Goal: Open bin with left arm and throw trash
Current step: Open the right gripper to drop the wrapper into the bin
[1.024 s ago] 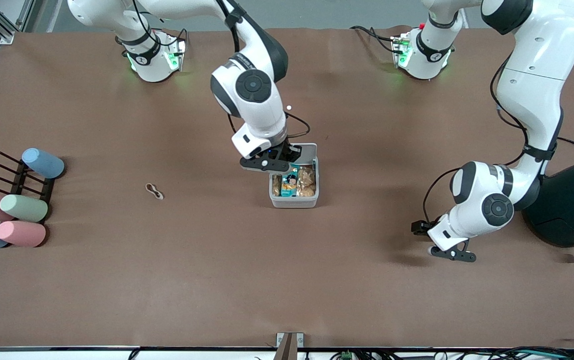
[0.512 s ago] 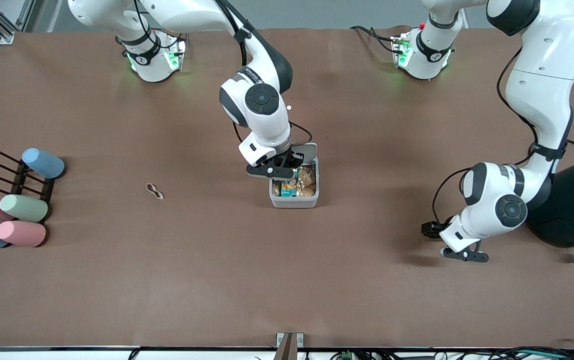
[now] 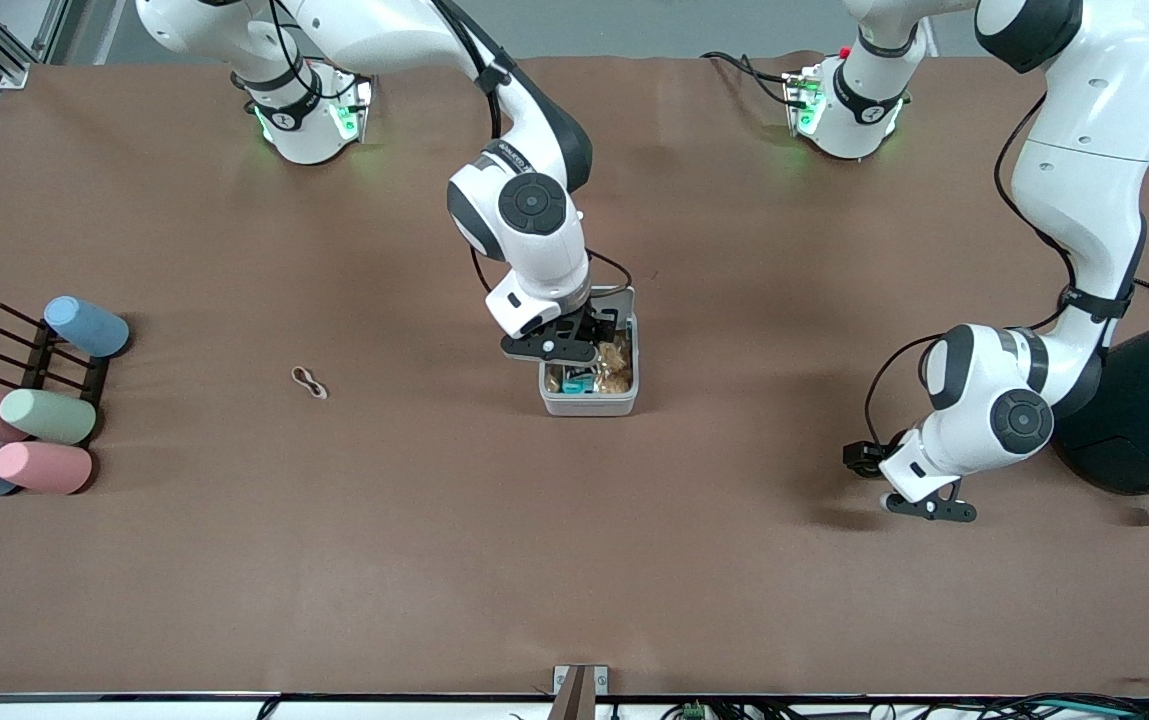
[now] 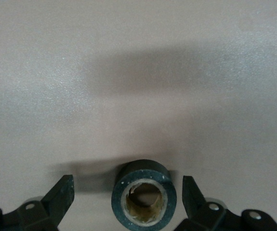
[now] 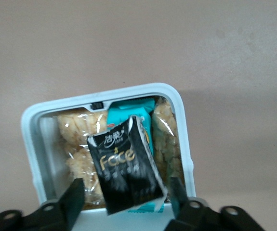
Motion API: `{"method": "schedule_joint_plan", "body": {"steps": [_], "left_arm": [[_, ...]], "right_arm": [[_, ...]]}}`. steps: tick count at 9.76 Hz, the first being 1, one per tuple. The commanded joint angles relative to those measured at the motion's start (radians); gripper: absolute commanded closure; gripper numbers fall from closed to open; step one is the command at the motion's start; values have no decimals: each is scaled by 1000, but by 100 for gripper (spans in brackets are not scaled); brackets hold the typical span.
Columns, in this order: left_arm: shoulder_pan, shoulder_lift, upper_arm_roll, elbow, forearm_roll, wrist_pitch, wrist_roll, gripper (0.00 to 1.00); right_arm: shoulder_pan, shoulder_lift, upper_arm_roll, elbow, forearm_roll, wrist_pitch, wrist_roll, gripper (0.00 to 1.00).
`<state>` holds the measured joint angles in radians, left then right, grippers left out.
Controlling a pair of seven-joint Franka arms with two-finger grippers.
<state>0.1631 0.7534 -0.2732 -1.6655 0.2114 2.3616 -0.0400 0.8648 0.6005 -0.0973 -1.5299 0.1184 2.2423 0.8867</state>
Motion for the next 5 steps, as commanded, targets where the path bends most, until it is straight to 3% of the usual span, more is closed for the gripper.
{"method": "schedule_joint_plan", "body": {"steps": [1,4,5], "left_arm": [[-1,1,-4,-14,17,11,-18,8],[-4,1,-4,-14,17,11,-17,64],[-4,1,-4,-16,17,11,-17,76]], "right_arm": [[-6,-8,-8,30,-5,-23,53,1],[-85,-97,-16,18,-8,-186,55,2],[-143,-117,-16,7,-9,-251,48,3]]}}
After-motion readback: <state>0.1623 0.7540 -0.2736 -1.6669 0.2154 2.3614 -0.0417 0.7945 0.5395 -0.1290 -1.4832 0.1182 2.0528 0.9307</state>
